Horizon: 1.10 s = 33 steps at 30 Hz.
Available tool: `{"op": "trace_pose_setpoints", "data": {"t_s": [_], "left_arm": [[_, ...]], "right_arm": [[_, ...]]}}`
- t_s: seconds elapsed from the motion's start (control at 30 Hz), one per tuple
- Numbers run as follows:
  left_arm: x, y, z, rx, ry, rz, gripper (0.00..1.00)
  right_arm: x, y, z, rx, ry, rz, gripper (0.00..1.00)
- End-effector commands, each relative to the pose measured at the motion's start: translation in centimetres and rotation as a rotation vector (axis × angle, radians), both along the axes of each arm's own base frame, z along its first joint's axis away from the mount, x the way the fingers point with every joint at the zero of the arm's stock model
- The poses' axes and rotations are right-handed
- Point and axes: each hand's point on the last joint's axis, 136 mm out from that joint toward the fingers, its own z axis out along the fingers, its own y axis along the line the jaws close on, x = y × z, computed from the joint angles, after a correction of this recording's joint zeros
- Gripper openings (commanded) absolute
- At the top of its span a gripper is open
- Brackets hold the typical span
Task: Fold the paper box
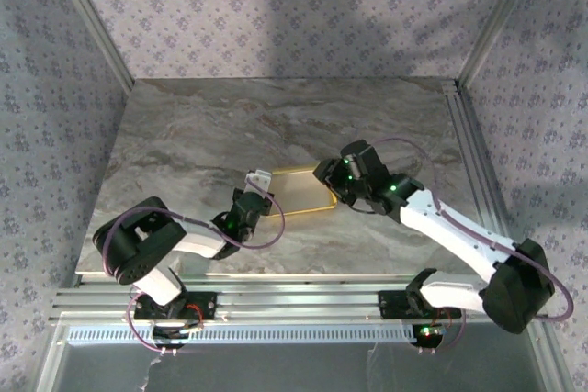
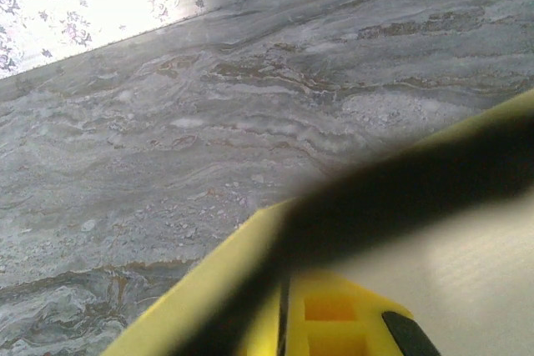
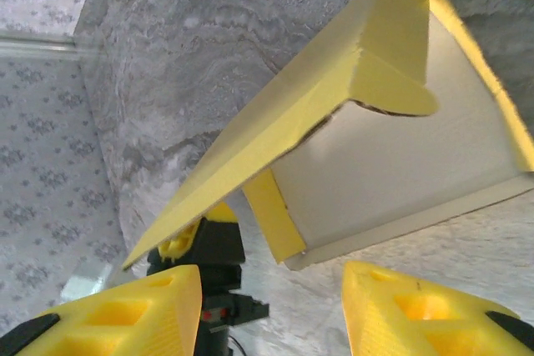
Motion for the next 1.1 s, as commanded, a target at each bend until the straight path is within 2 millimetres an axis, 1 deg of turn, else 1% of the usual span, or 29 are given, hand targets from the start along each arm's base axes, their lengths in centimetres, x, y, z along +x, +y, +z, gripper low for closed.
{"op": "trace_pose_setpoints", "data": {"t_s": [0.0,0.23,0.33,0.43,0.6,0.77,0.83,0.9,1.0,1.07], "left_arm": [[0.1,0.1,0.1,0.005,-0.016,-0.007,0.00],[0.0,0.0,0.1,0.008,-0.016,-0.017,0.00],[0.1,-0.1,0.1,0.010,-0.018,-0.019,0.00],[0.1,-0.1,0.1,0.013,-0.018,-0.017,0.00],[0.1,-0.2,0.1,0.013,-0.018,-0.019,0.00],[0.0,-0.2,0.3,0.005,-0.014,-0.023,0.00],[0.0,-0.1,0.5,-0.005,-0.013,-0.020,0.03],[-0.1,-0.1,0.8,-0.018,-0.011,-0.020,0.07],[-0.4,-0.3,1.2,-0.047,0.002,-0.032,0.16],[-0.7,-0.2,1.5,-0.067,0.013,-0.031,0.25]], "right_arm": [[2.3,1.1,1.1,0.100,0.021,-0.121,0.48],[3.9,2.4,0.1,0.125,0.054,-0.162,0.46],[4.3,2.8,-0.4,0.129,0.063,-0.162,0.43],[4.5,2.6,-1.1,0.119,0.079,-0.173,0.37],[4.0,2.1,-2.6,0.103,0.117,-0.189,0.19],[3.3,1.6,-3.6,0.107,0.141,-0.204,0.07],[3.0,1.5,-3.8,0.110,0.147,-0.209,0.03],[2.7,1.4,-3.9,0.112,0.147,-0.215,0.00],[2.5,1.1,-4.1,0.109,0.142,-0.225,0.00],[2.4,0.7,-4.3,0.104,0.144,-0.234,0.00]]}}
